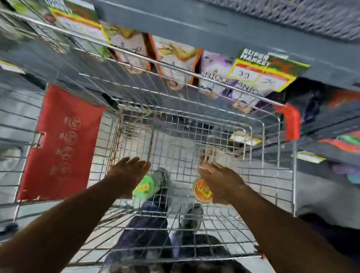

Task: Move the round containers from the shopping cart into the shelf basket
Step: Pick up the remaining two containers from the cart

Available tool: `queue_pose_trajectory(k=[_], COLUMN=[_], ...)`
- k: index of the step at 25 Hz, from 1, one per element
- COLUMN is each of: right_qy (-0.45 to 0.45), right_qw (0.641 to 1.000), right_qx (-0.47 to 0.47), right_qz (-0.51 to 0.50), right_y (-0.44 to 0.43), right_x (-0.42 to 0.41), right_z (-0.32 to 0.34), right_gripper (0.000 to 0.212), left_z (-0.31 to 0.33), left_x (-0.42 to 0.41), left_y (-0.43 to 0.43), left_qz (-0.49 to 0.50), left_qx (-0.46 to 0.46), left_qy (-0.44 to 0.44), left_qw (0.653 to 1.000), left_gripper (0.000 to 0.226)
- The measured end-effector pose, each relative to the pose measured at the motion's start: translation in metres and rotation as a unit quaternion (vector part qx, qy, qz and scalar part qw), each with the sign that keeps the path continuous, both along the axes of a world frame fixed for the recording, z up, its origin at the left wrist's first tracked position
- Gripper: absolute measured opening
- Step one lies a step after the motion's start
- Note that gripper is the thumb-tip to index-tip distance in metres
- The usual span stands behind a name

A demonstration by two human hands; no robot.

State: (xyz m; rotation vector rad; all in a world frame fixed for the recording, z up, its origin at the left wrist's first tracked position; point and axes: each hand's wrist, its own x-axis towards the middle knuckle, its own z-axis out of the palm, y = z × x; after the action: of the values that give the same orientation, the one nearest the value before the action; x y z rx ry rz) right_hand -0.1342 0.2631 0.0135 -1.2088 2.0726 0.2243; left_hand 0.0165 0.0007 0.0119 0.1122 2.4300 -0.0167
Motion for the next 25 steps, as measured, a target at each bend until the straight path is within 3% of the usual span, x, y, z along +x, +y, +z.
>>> queue_pose_trajectory(k=[2, 5, 8, 11, 14, 21, 25], right_qy=[-0.025, -0.014, 0.02, 0.03, 0.007, -0.004, -0.003], right_qw=[1.0, 0.997, 0.997, 0.998, 1.0, 0.996, 0.979], right_qx=[0.008, -0.011, -0.032, -0.021, -0.019, -0.045, -0.097], right_qz=[-0.01, 0.071, 0.072, 0.054, 0.015, -0.081, -0.177], right_y=[0.001, 0.002, -0.002, -0.006, -0.005, 0.002, 0.0], right_x=[0.009, 0.017, 0.028, 0.029, 0.029, 0.029, 0.027], right_z=[-0.008, -0.017, -0.024, -0.025, -0.032, -0.006, 0.025], right_gripper=[0.064, 0.075, 0.052, 0.046, 0.054, 0.079, 0.07], left_z=[-0.015, -0.034, -0.044, -0.05, -0.049, -0.02, 0.014], left_x=[0.011, 0.022, 0.025, 0.022, 0.014, -0.003, -0.005], left_y=[0.001, 0.004, 0.006, 0.011, 0.011, 0.01, 0.02], left_qz=[-0.008, -0.02, -0.028, 0.008, 0.033, 0.101, 0.204], left_qx=[0.002, 0.029, 0.048, 0.058, 0.071, 0.108, 0.124], left_qy=[-0.012, -0.012, -0.004, 0.003, 0.013, 0.011, 0.019], left_qw=[1.0, 0.999, 0.998, 0.998, 0.997, 0.989, 0.971], left_gripper=[0.104, 0.1, 0.104, 0.098, 0.087, 0.098, 0.107])
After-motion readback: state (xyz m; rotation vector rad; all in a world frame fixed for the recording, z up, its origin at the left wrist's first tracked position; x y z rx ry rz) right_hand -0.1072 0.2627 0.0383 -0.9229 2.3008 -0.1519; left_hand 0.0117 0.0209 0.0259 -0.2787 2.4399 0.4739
